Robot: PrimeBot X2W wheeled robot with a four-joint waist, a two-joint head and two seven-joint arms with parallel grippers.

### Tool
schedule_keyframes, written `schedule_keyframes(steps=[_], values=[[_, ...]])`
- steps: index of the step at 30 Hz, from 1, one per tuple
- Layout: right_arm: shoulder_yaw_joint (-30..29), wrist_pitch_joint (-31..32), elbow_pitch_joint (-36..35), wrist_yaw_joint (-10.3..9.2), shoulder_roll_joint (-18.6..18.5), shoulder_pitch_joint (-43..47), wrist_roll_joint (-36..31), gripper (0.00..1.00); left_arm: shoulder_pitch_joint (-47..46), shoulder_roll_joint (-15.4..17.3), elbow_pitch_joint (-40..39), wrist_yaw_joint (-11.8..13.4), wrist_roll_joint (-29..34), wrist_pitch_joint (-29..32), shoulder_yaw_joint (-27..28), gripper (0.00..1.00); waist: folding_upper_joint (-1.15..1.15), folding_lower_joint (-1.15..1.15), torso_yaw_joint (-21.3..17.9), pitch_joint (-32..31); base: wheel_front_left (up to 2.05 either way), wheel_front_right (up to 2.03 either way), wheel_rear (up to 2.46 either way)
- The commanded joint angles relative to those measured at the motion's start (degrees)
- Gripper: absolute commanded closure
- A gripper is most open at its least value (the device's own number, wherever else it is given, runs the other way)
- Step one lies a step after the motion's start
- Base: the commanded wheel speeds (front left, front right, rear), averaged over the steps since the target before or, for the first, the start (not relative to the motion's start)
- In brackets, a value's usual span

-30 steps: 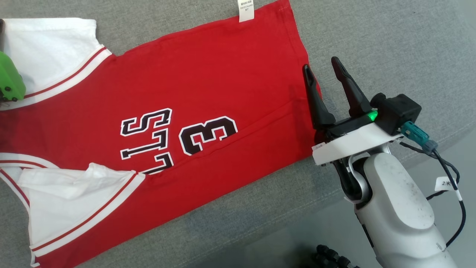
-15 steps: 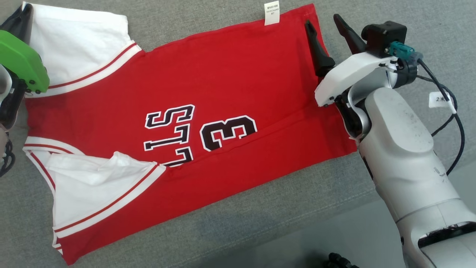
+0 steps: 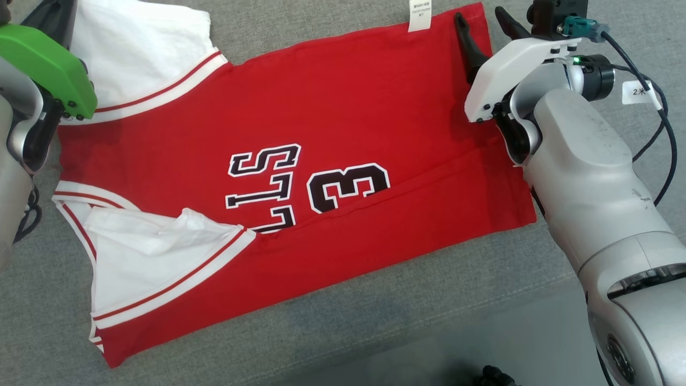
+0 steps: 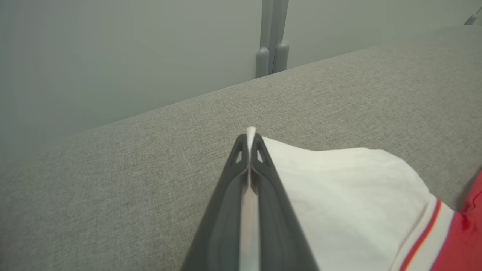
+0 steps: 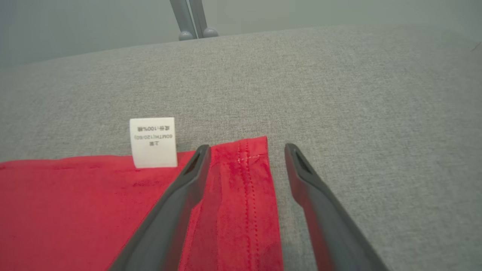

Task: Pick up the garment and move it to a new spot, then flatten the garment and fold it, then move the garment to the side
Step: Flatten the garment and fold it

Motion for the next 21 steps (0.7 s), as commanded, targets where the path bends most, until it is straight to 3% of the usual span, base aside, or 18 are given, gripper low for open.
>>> schedule_keyframes(steps=[1,3,4,5,8,21], values=[[-0.23,-0.50,2.09,-0.06,-0.14,-1.37,-0.57,0.00,-1.20,-0.09,-0.12,-0.07,-0.69,-0.55,-0.57,1.00,0.00,0.00,0.65,0.53,0.00,0.00,0.00],[-0.38,-1.45,3.70,-0.06,-0.16,-2.49,-0.22,0.10,-1.76,-0.26,-0.37,-0.07,-1.09,-1.00,-1.23,1.00,0.00,0.00,1.08,0.83,0.00,0.00,0.00],[-0.31,-1.58,4.63,-0.06,-0.16,-2.85,-0.28,0.36,-1.93,-0.30,-0.42,-0.07,-1.15,-1.05,-1.54,1.00,0.00,0.00,1.25,0.95,0.00,0.00,0.00],[-0.31,-1.58,4.63,-0.06,-0.16,-2.85,-0.28,0.36,-1.93,-0.30,-0.42,-0.07,-1.15,-1.05,-1.54,1.00,0.00,0.00,1.25,0.95,0.00,0.00,0.00],[0.11,-2.44,6.51,-0.06,-0.14,-3.75,0.04,1.00,-2.67,-0.37,-0.63,-0.07,-1.68,-1.52,-2.57,1.00,0.00,0.00,1.74,1.36,0.00,0.00,0.00],[0.03,-6.10,7.78,-0.07,-0.54,-3.19,0.55,1.00,-1.14,0.54,-1.41,-0.07,-5.06,-5.59,-4.81,1.00,0.00,0.00,2.51,-0.74,0.00,0.00,0.00]])
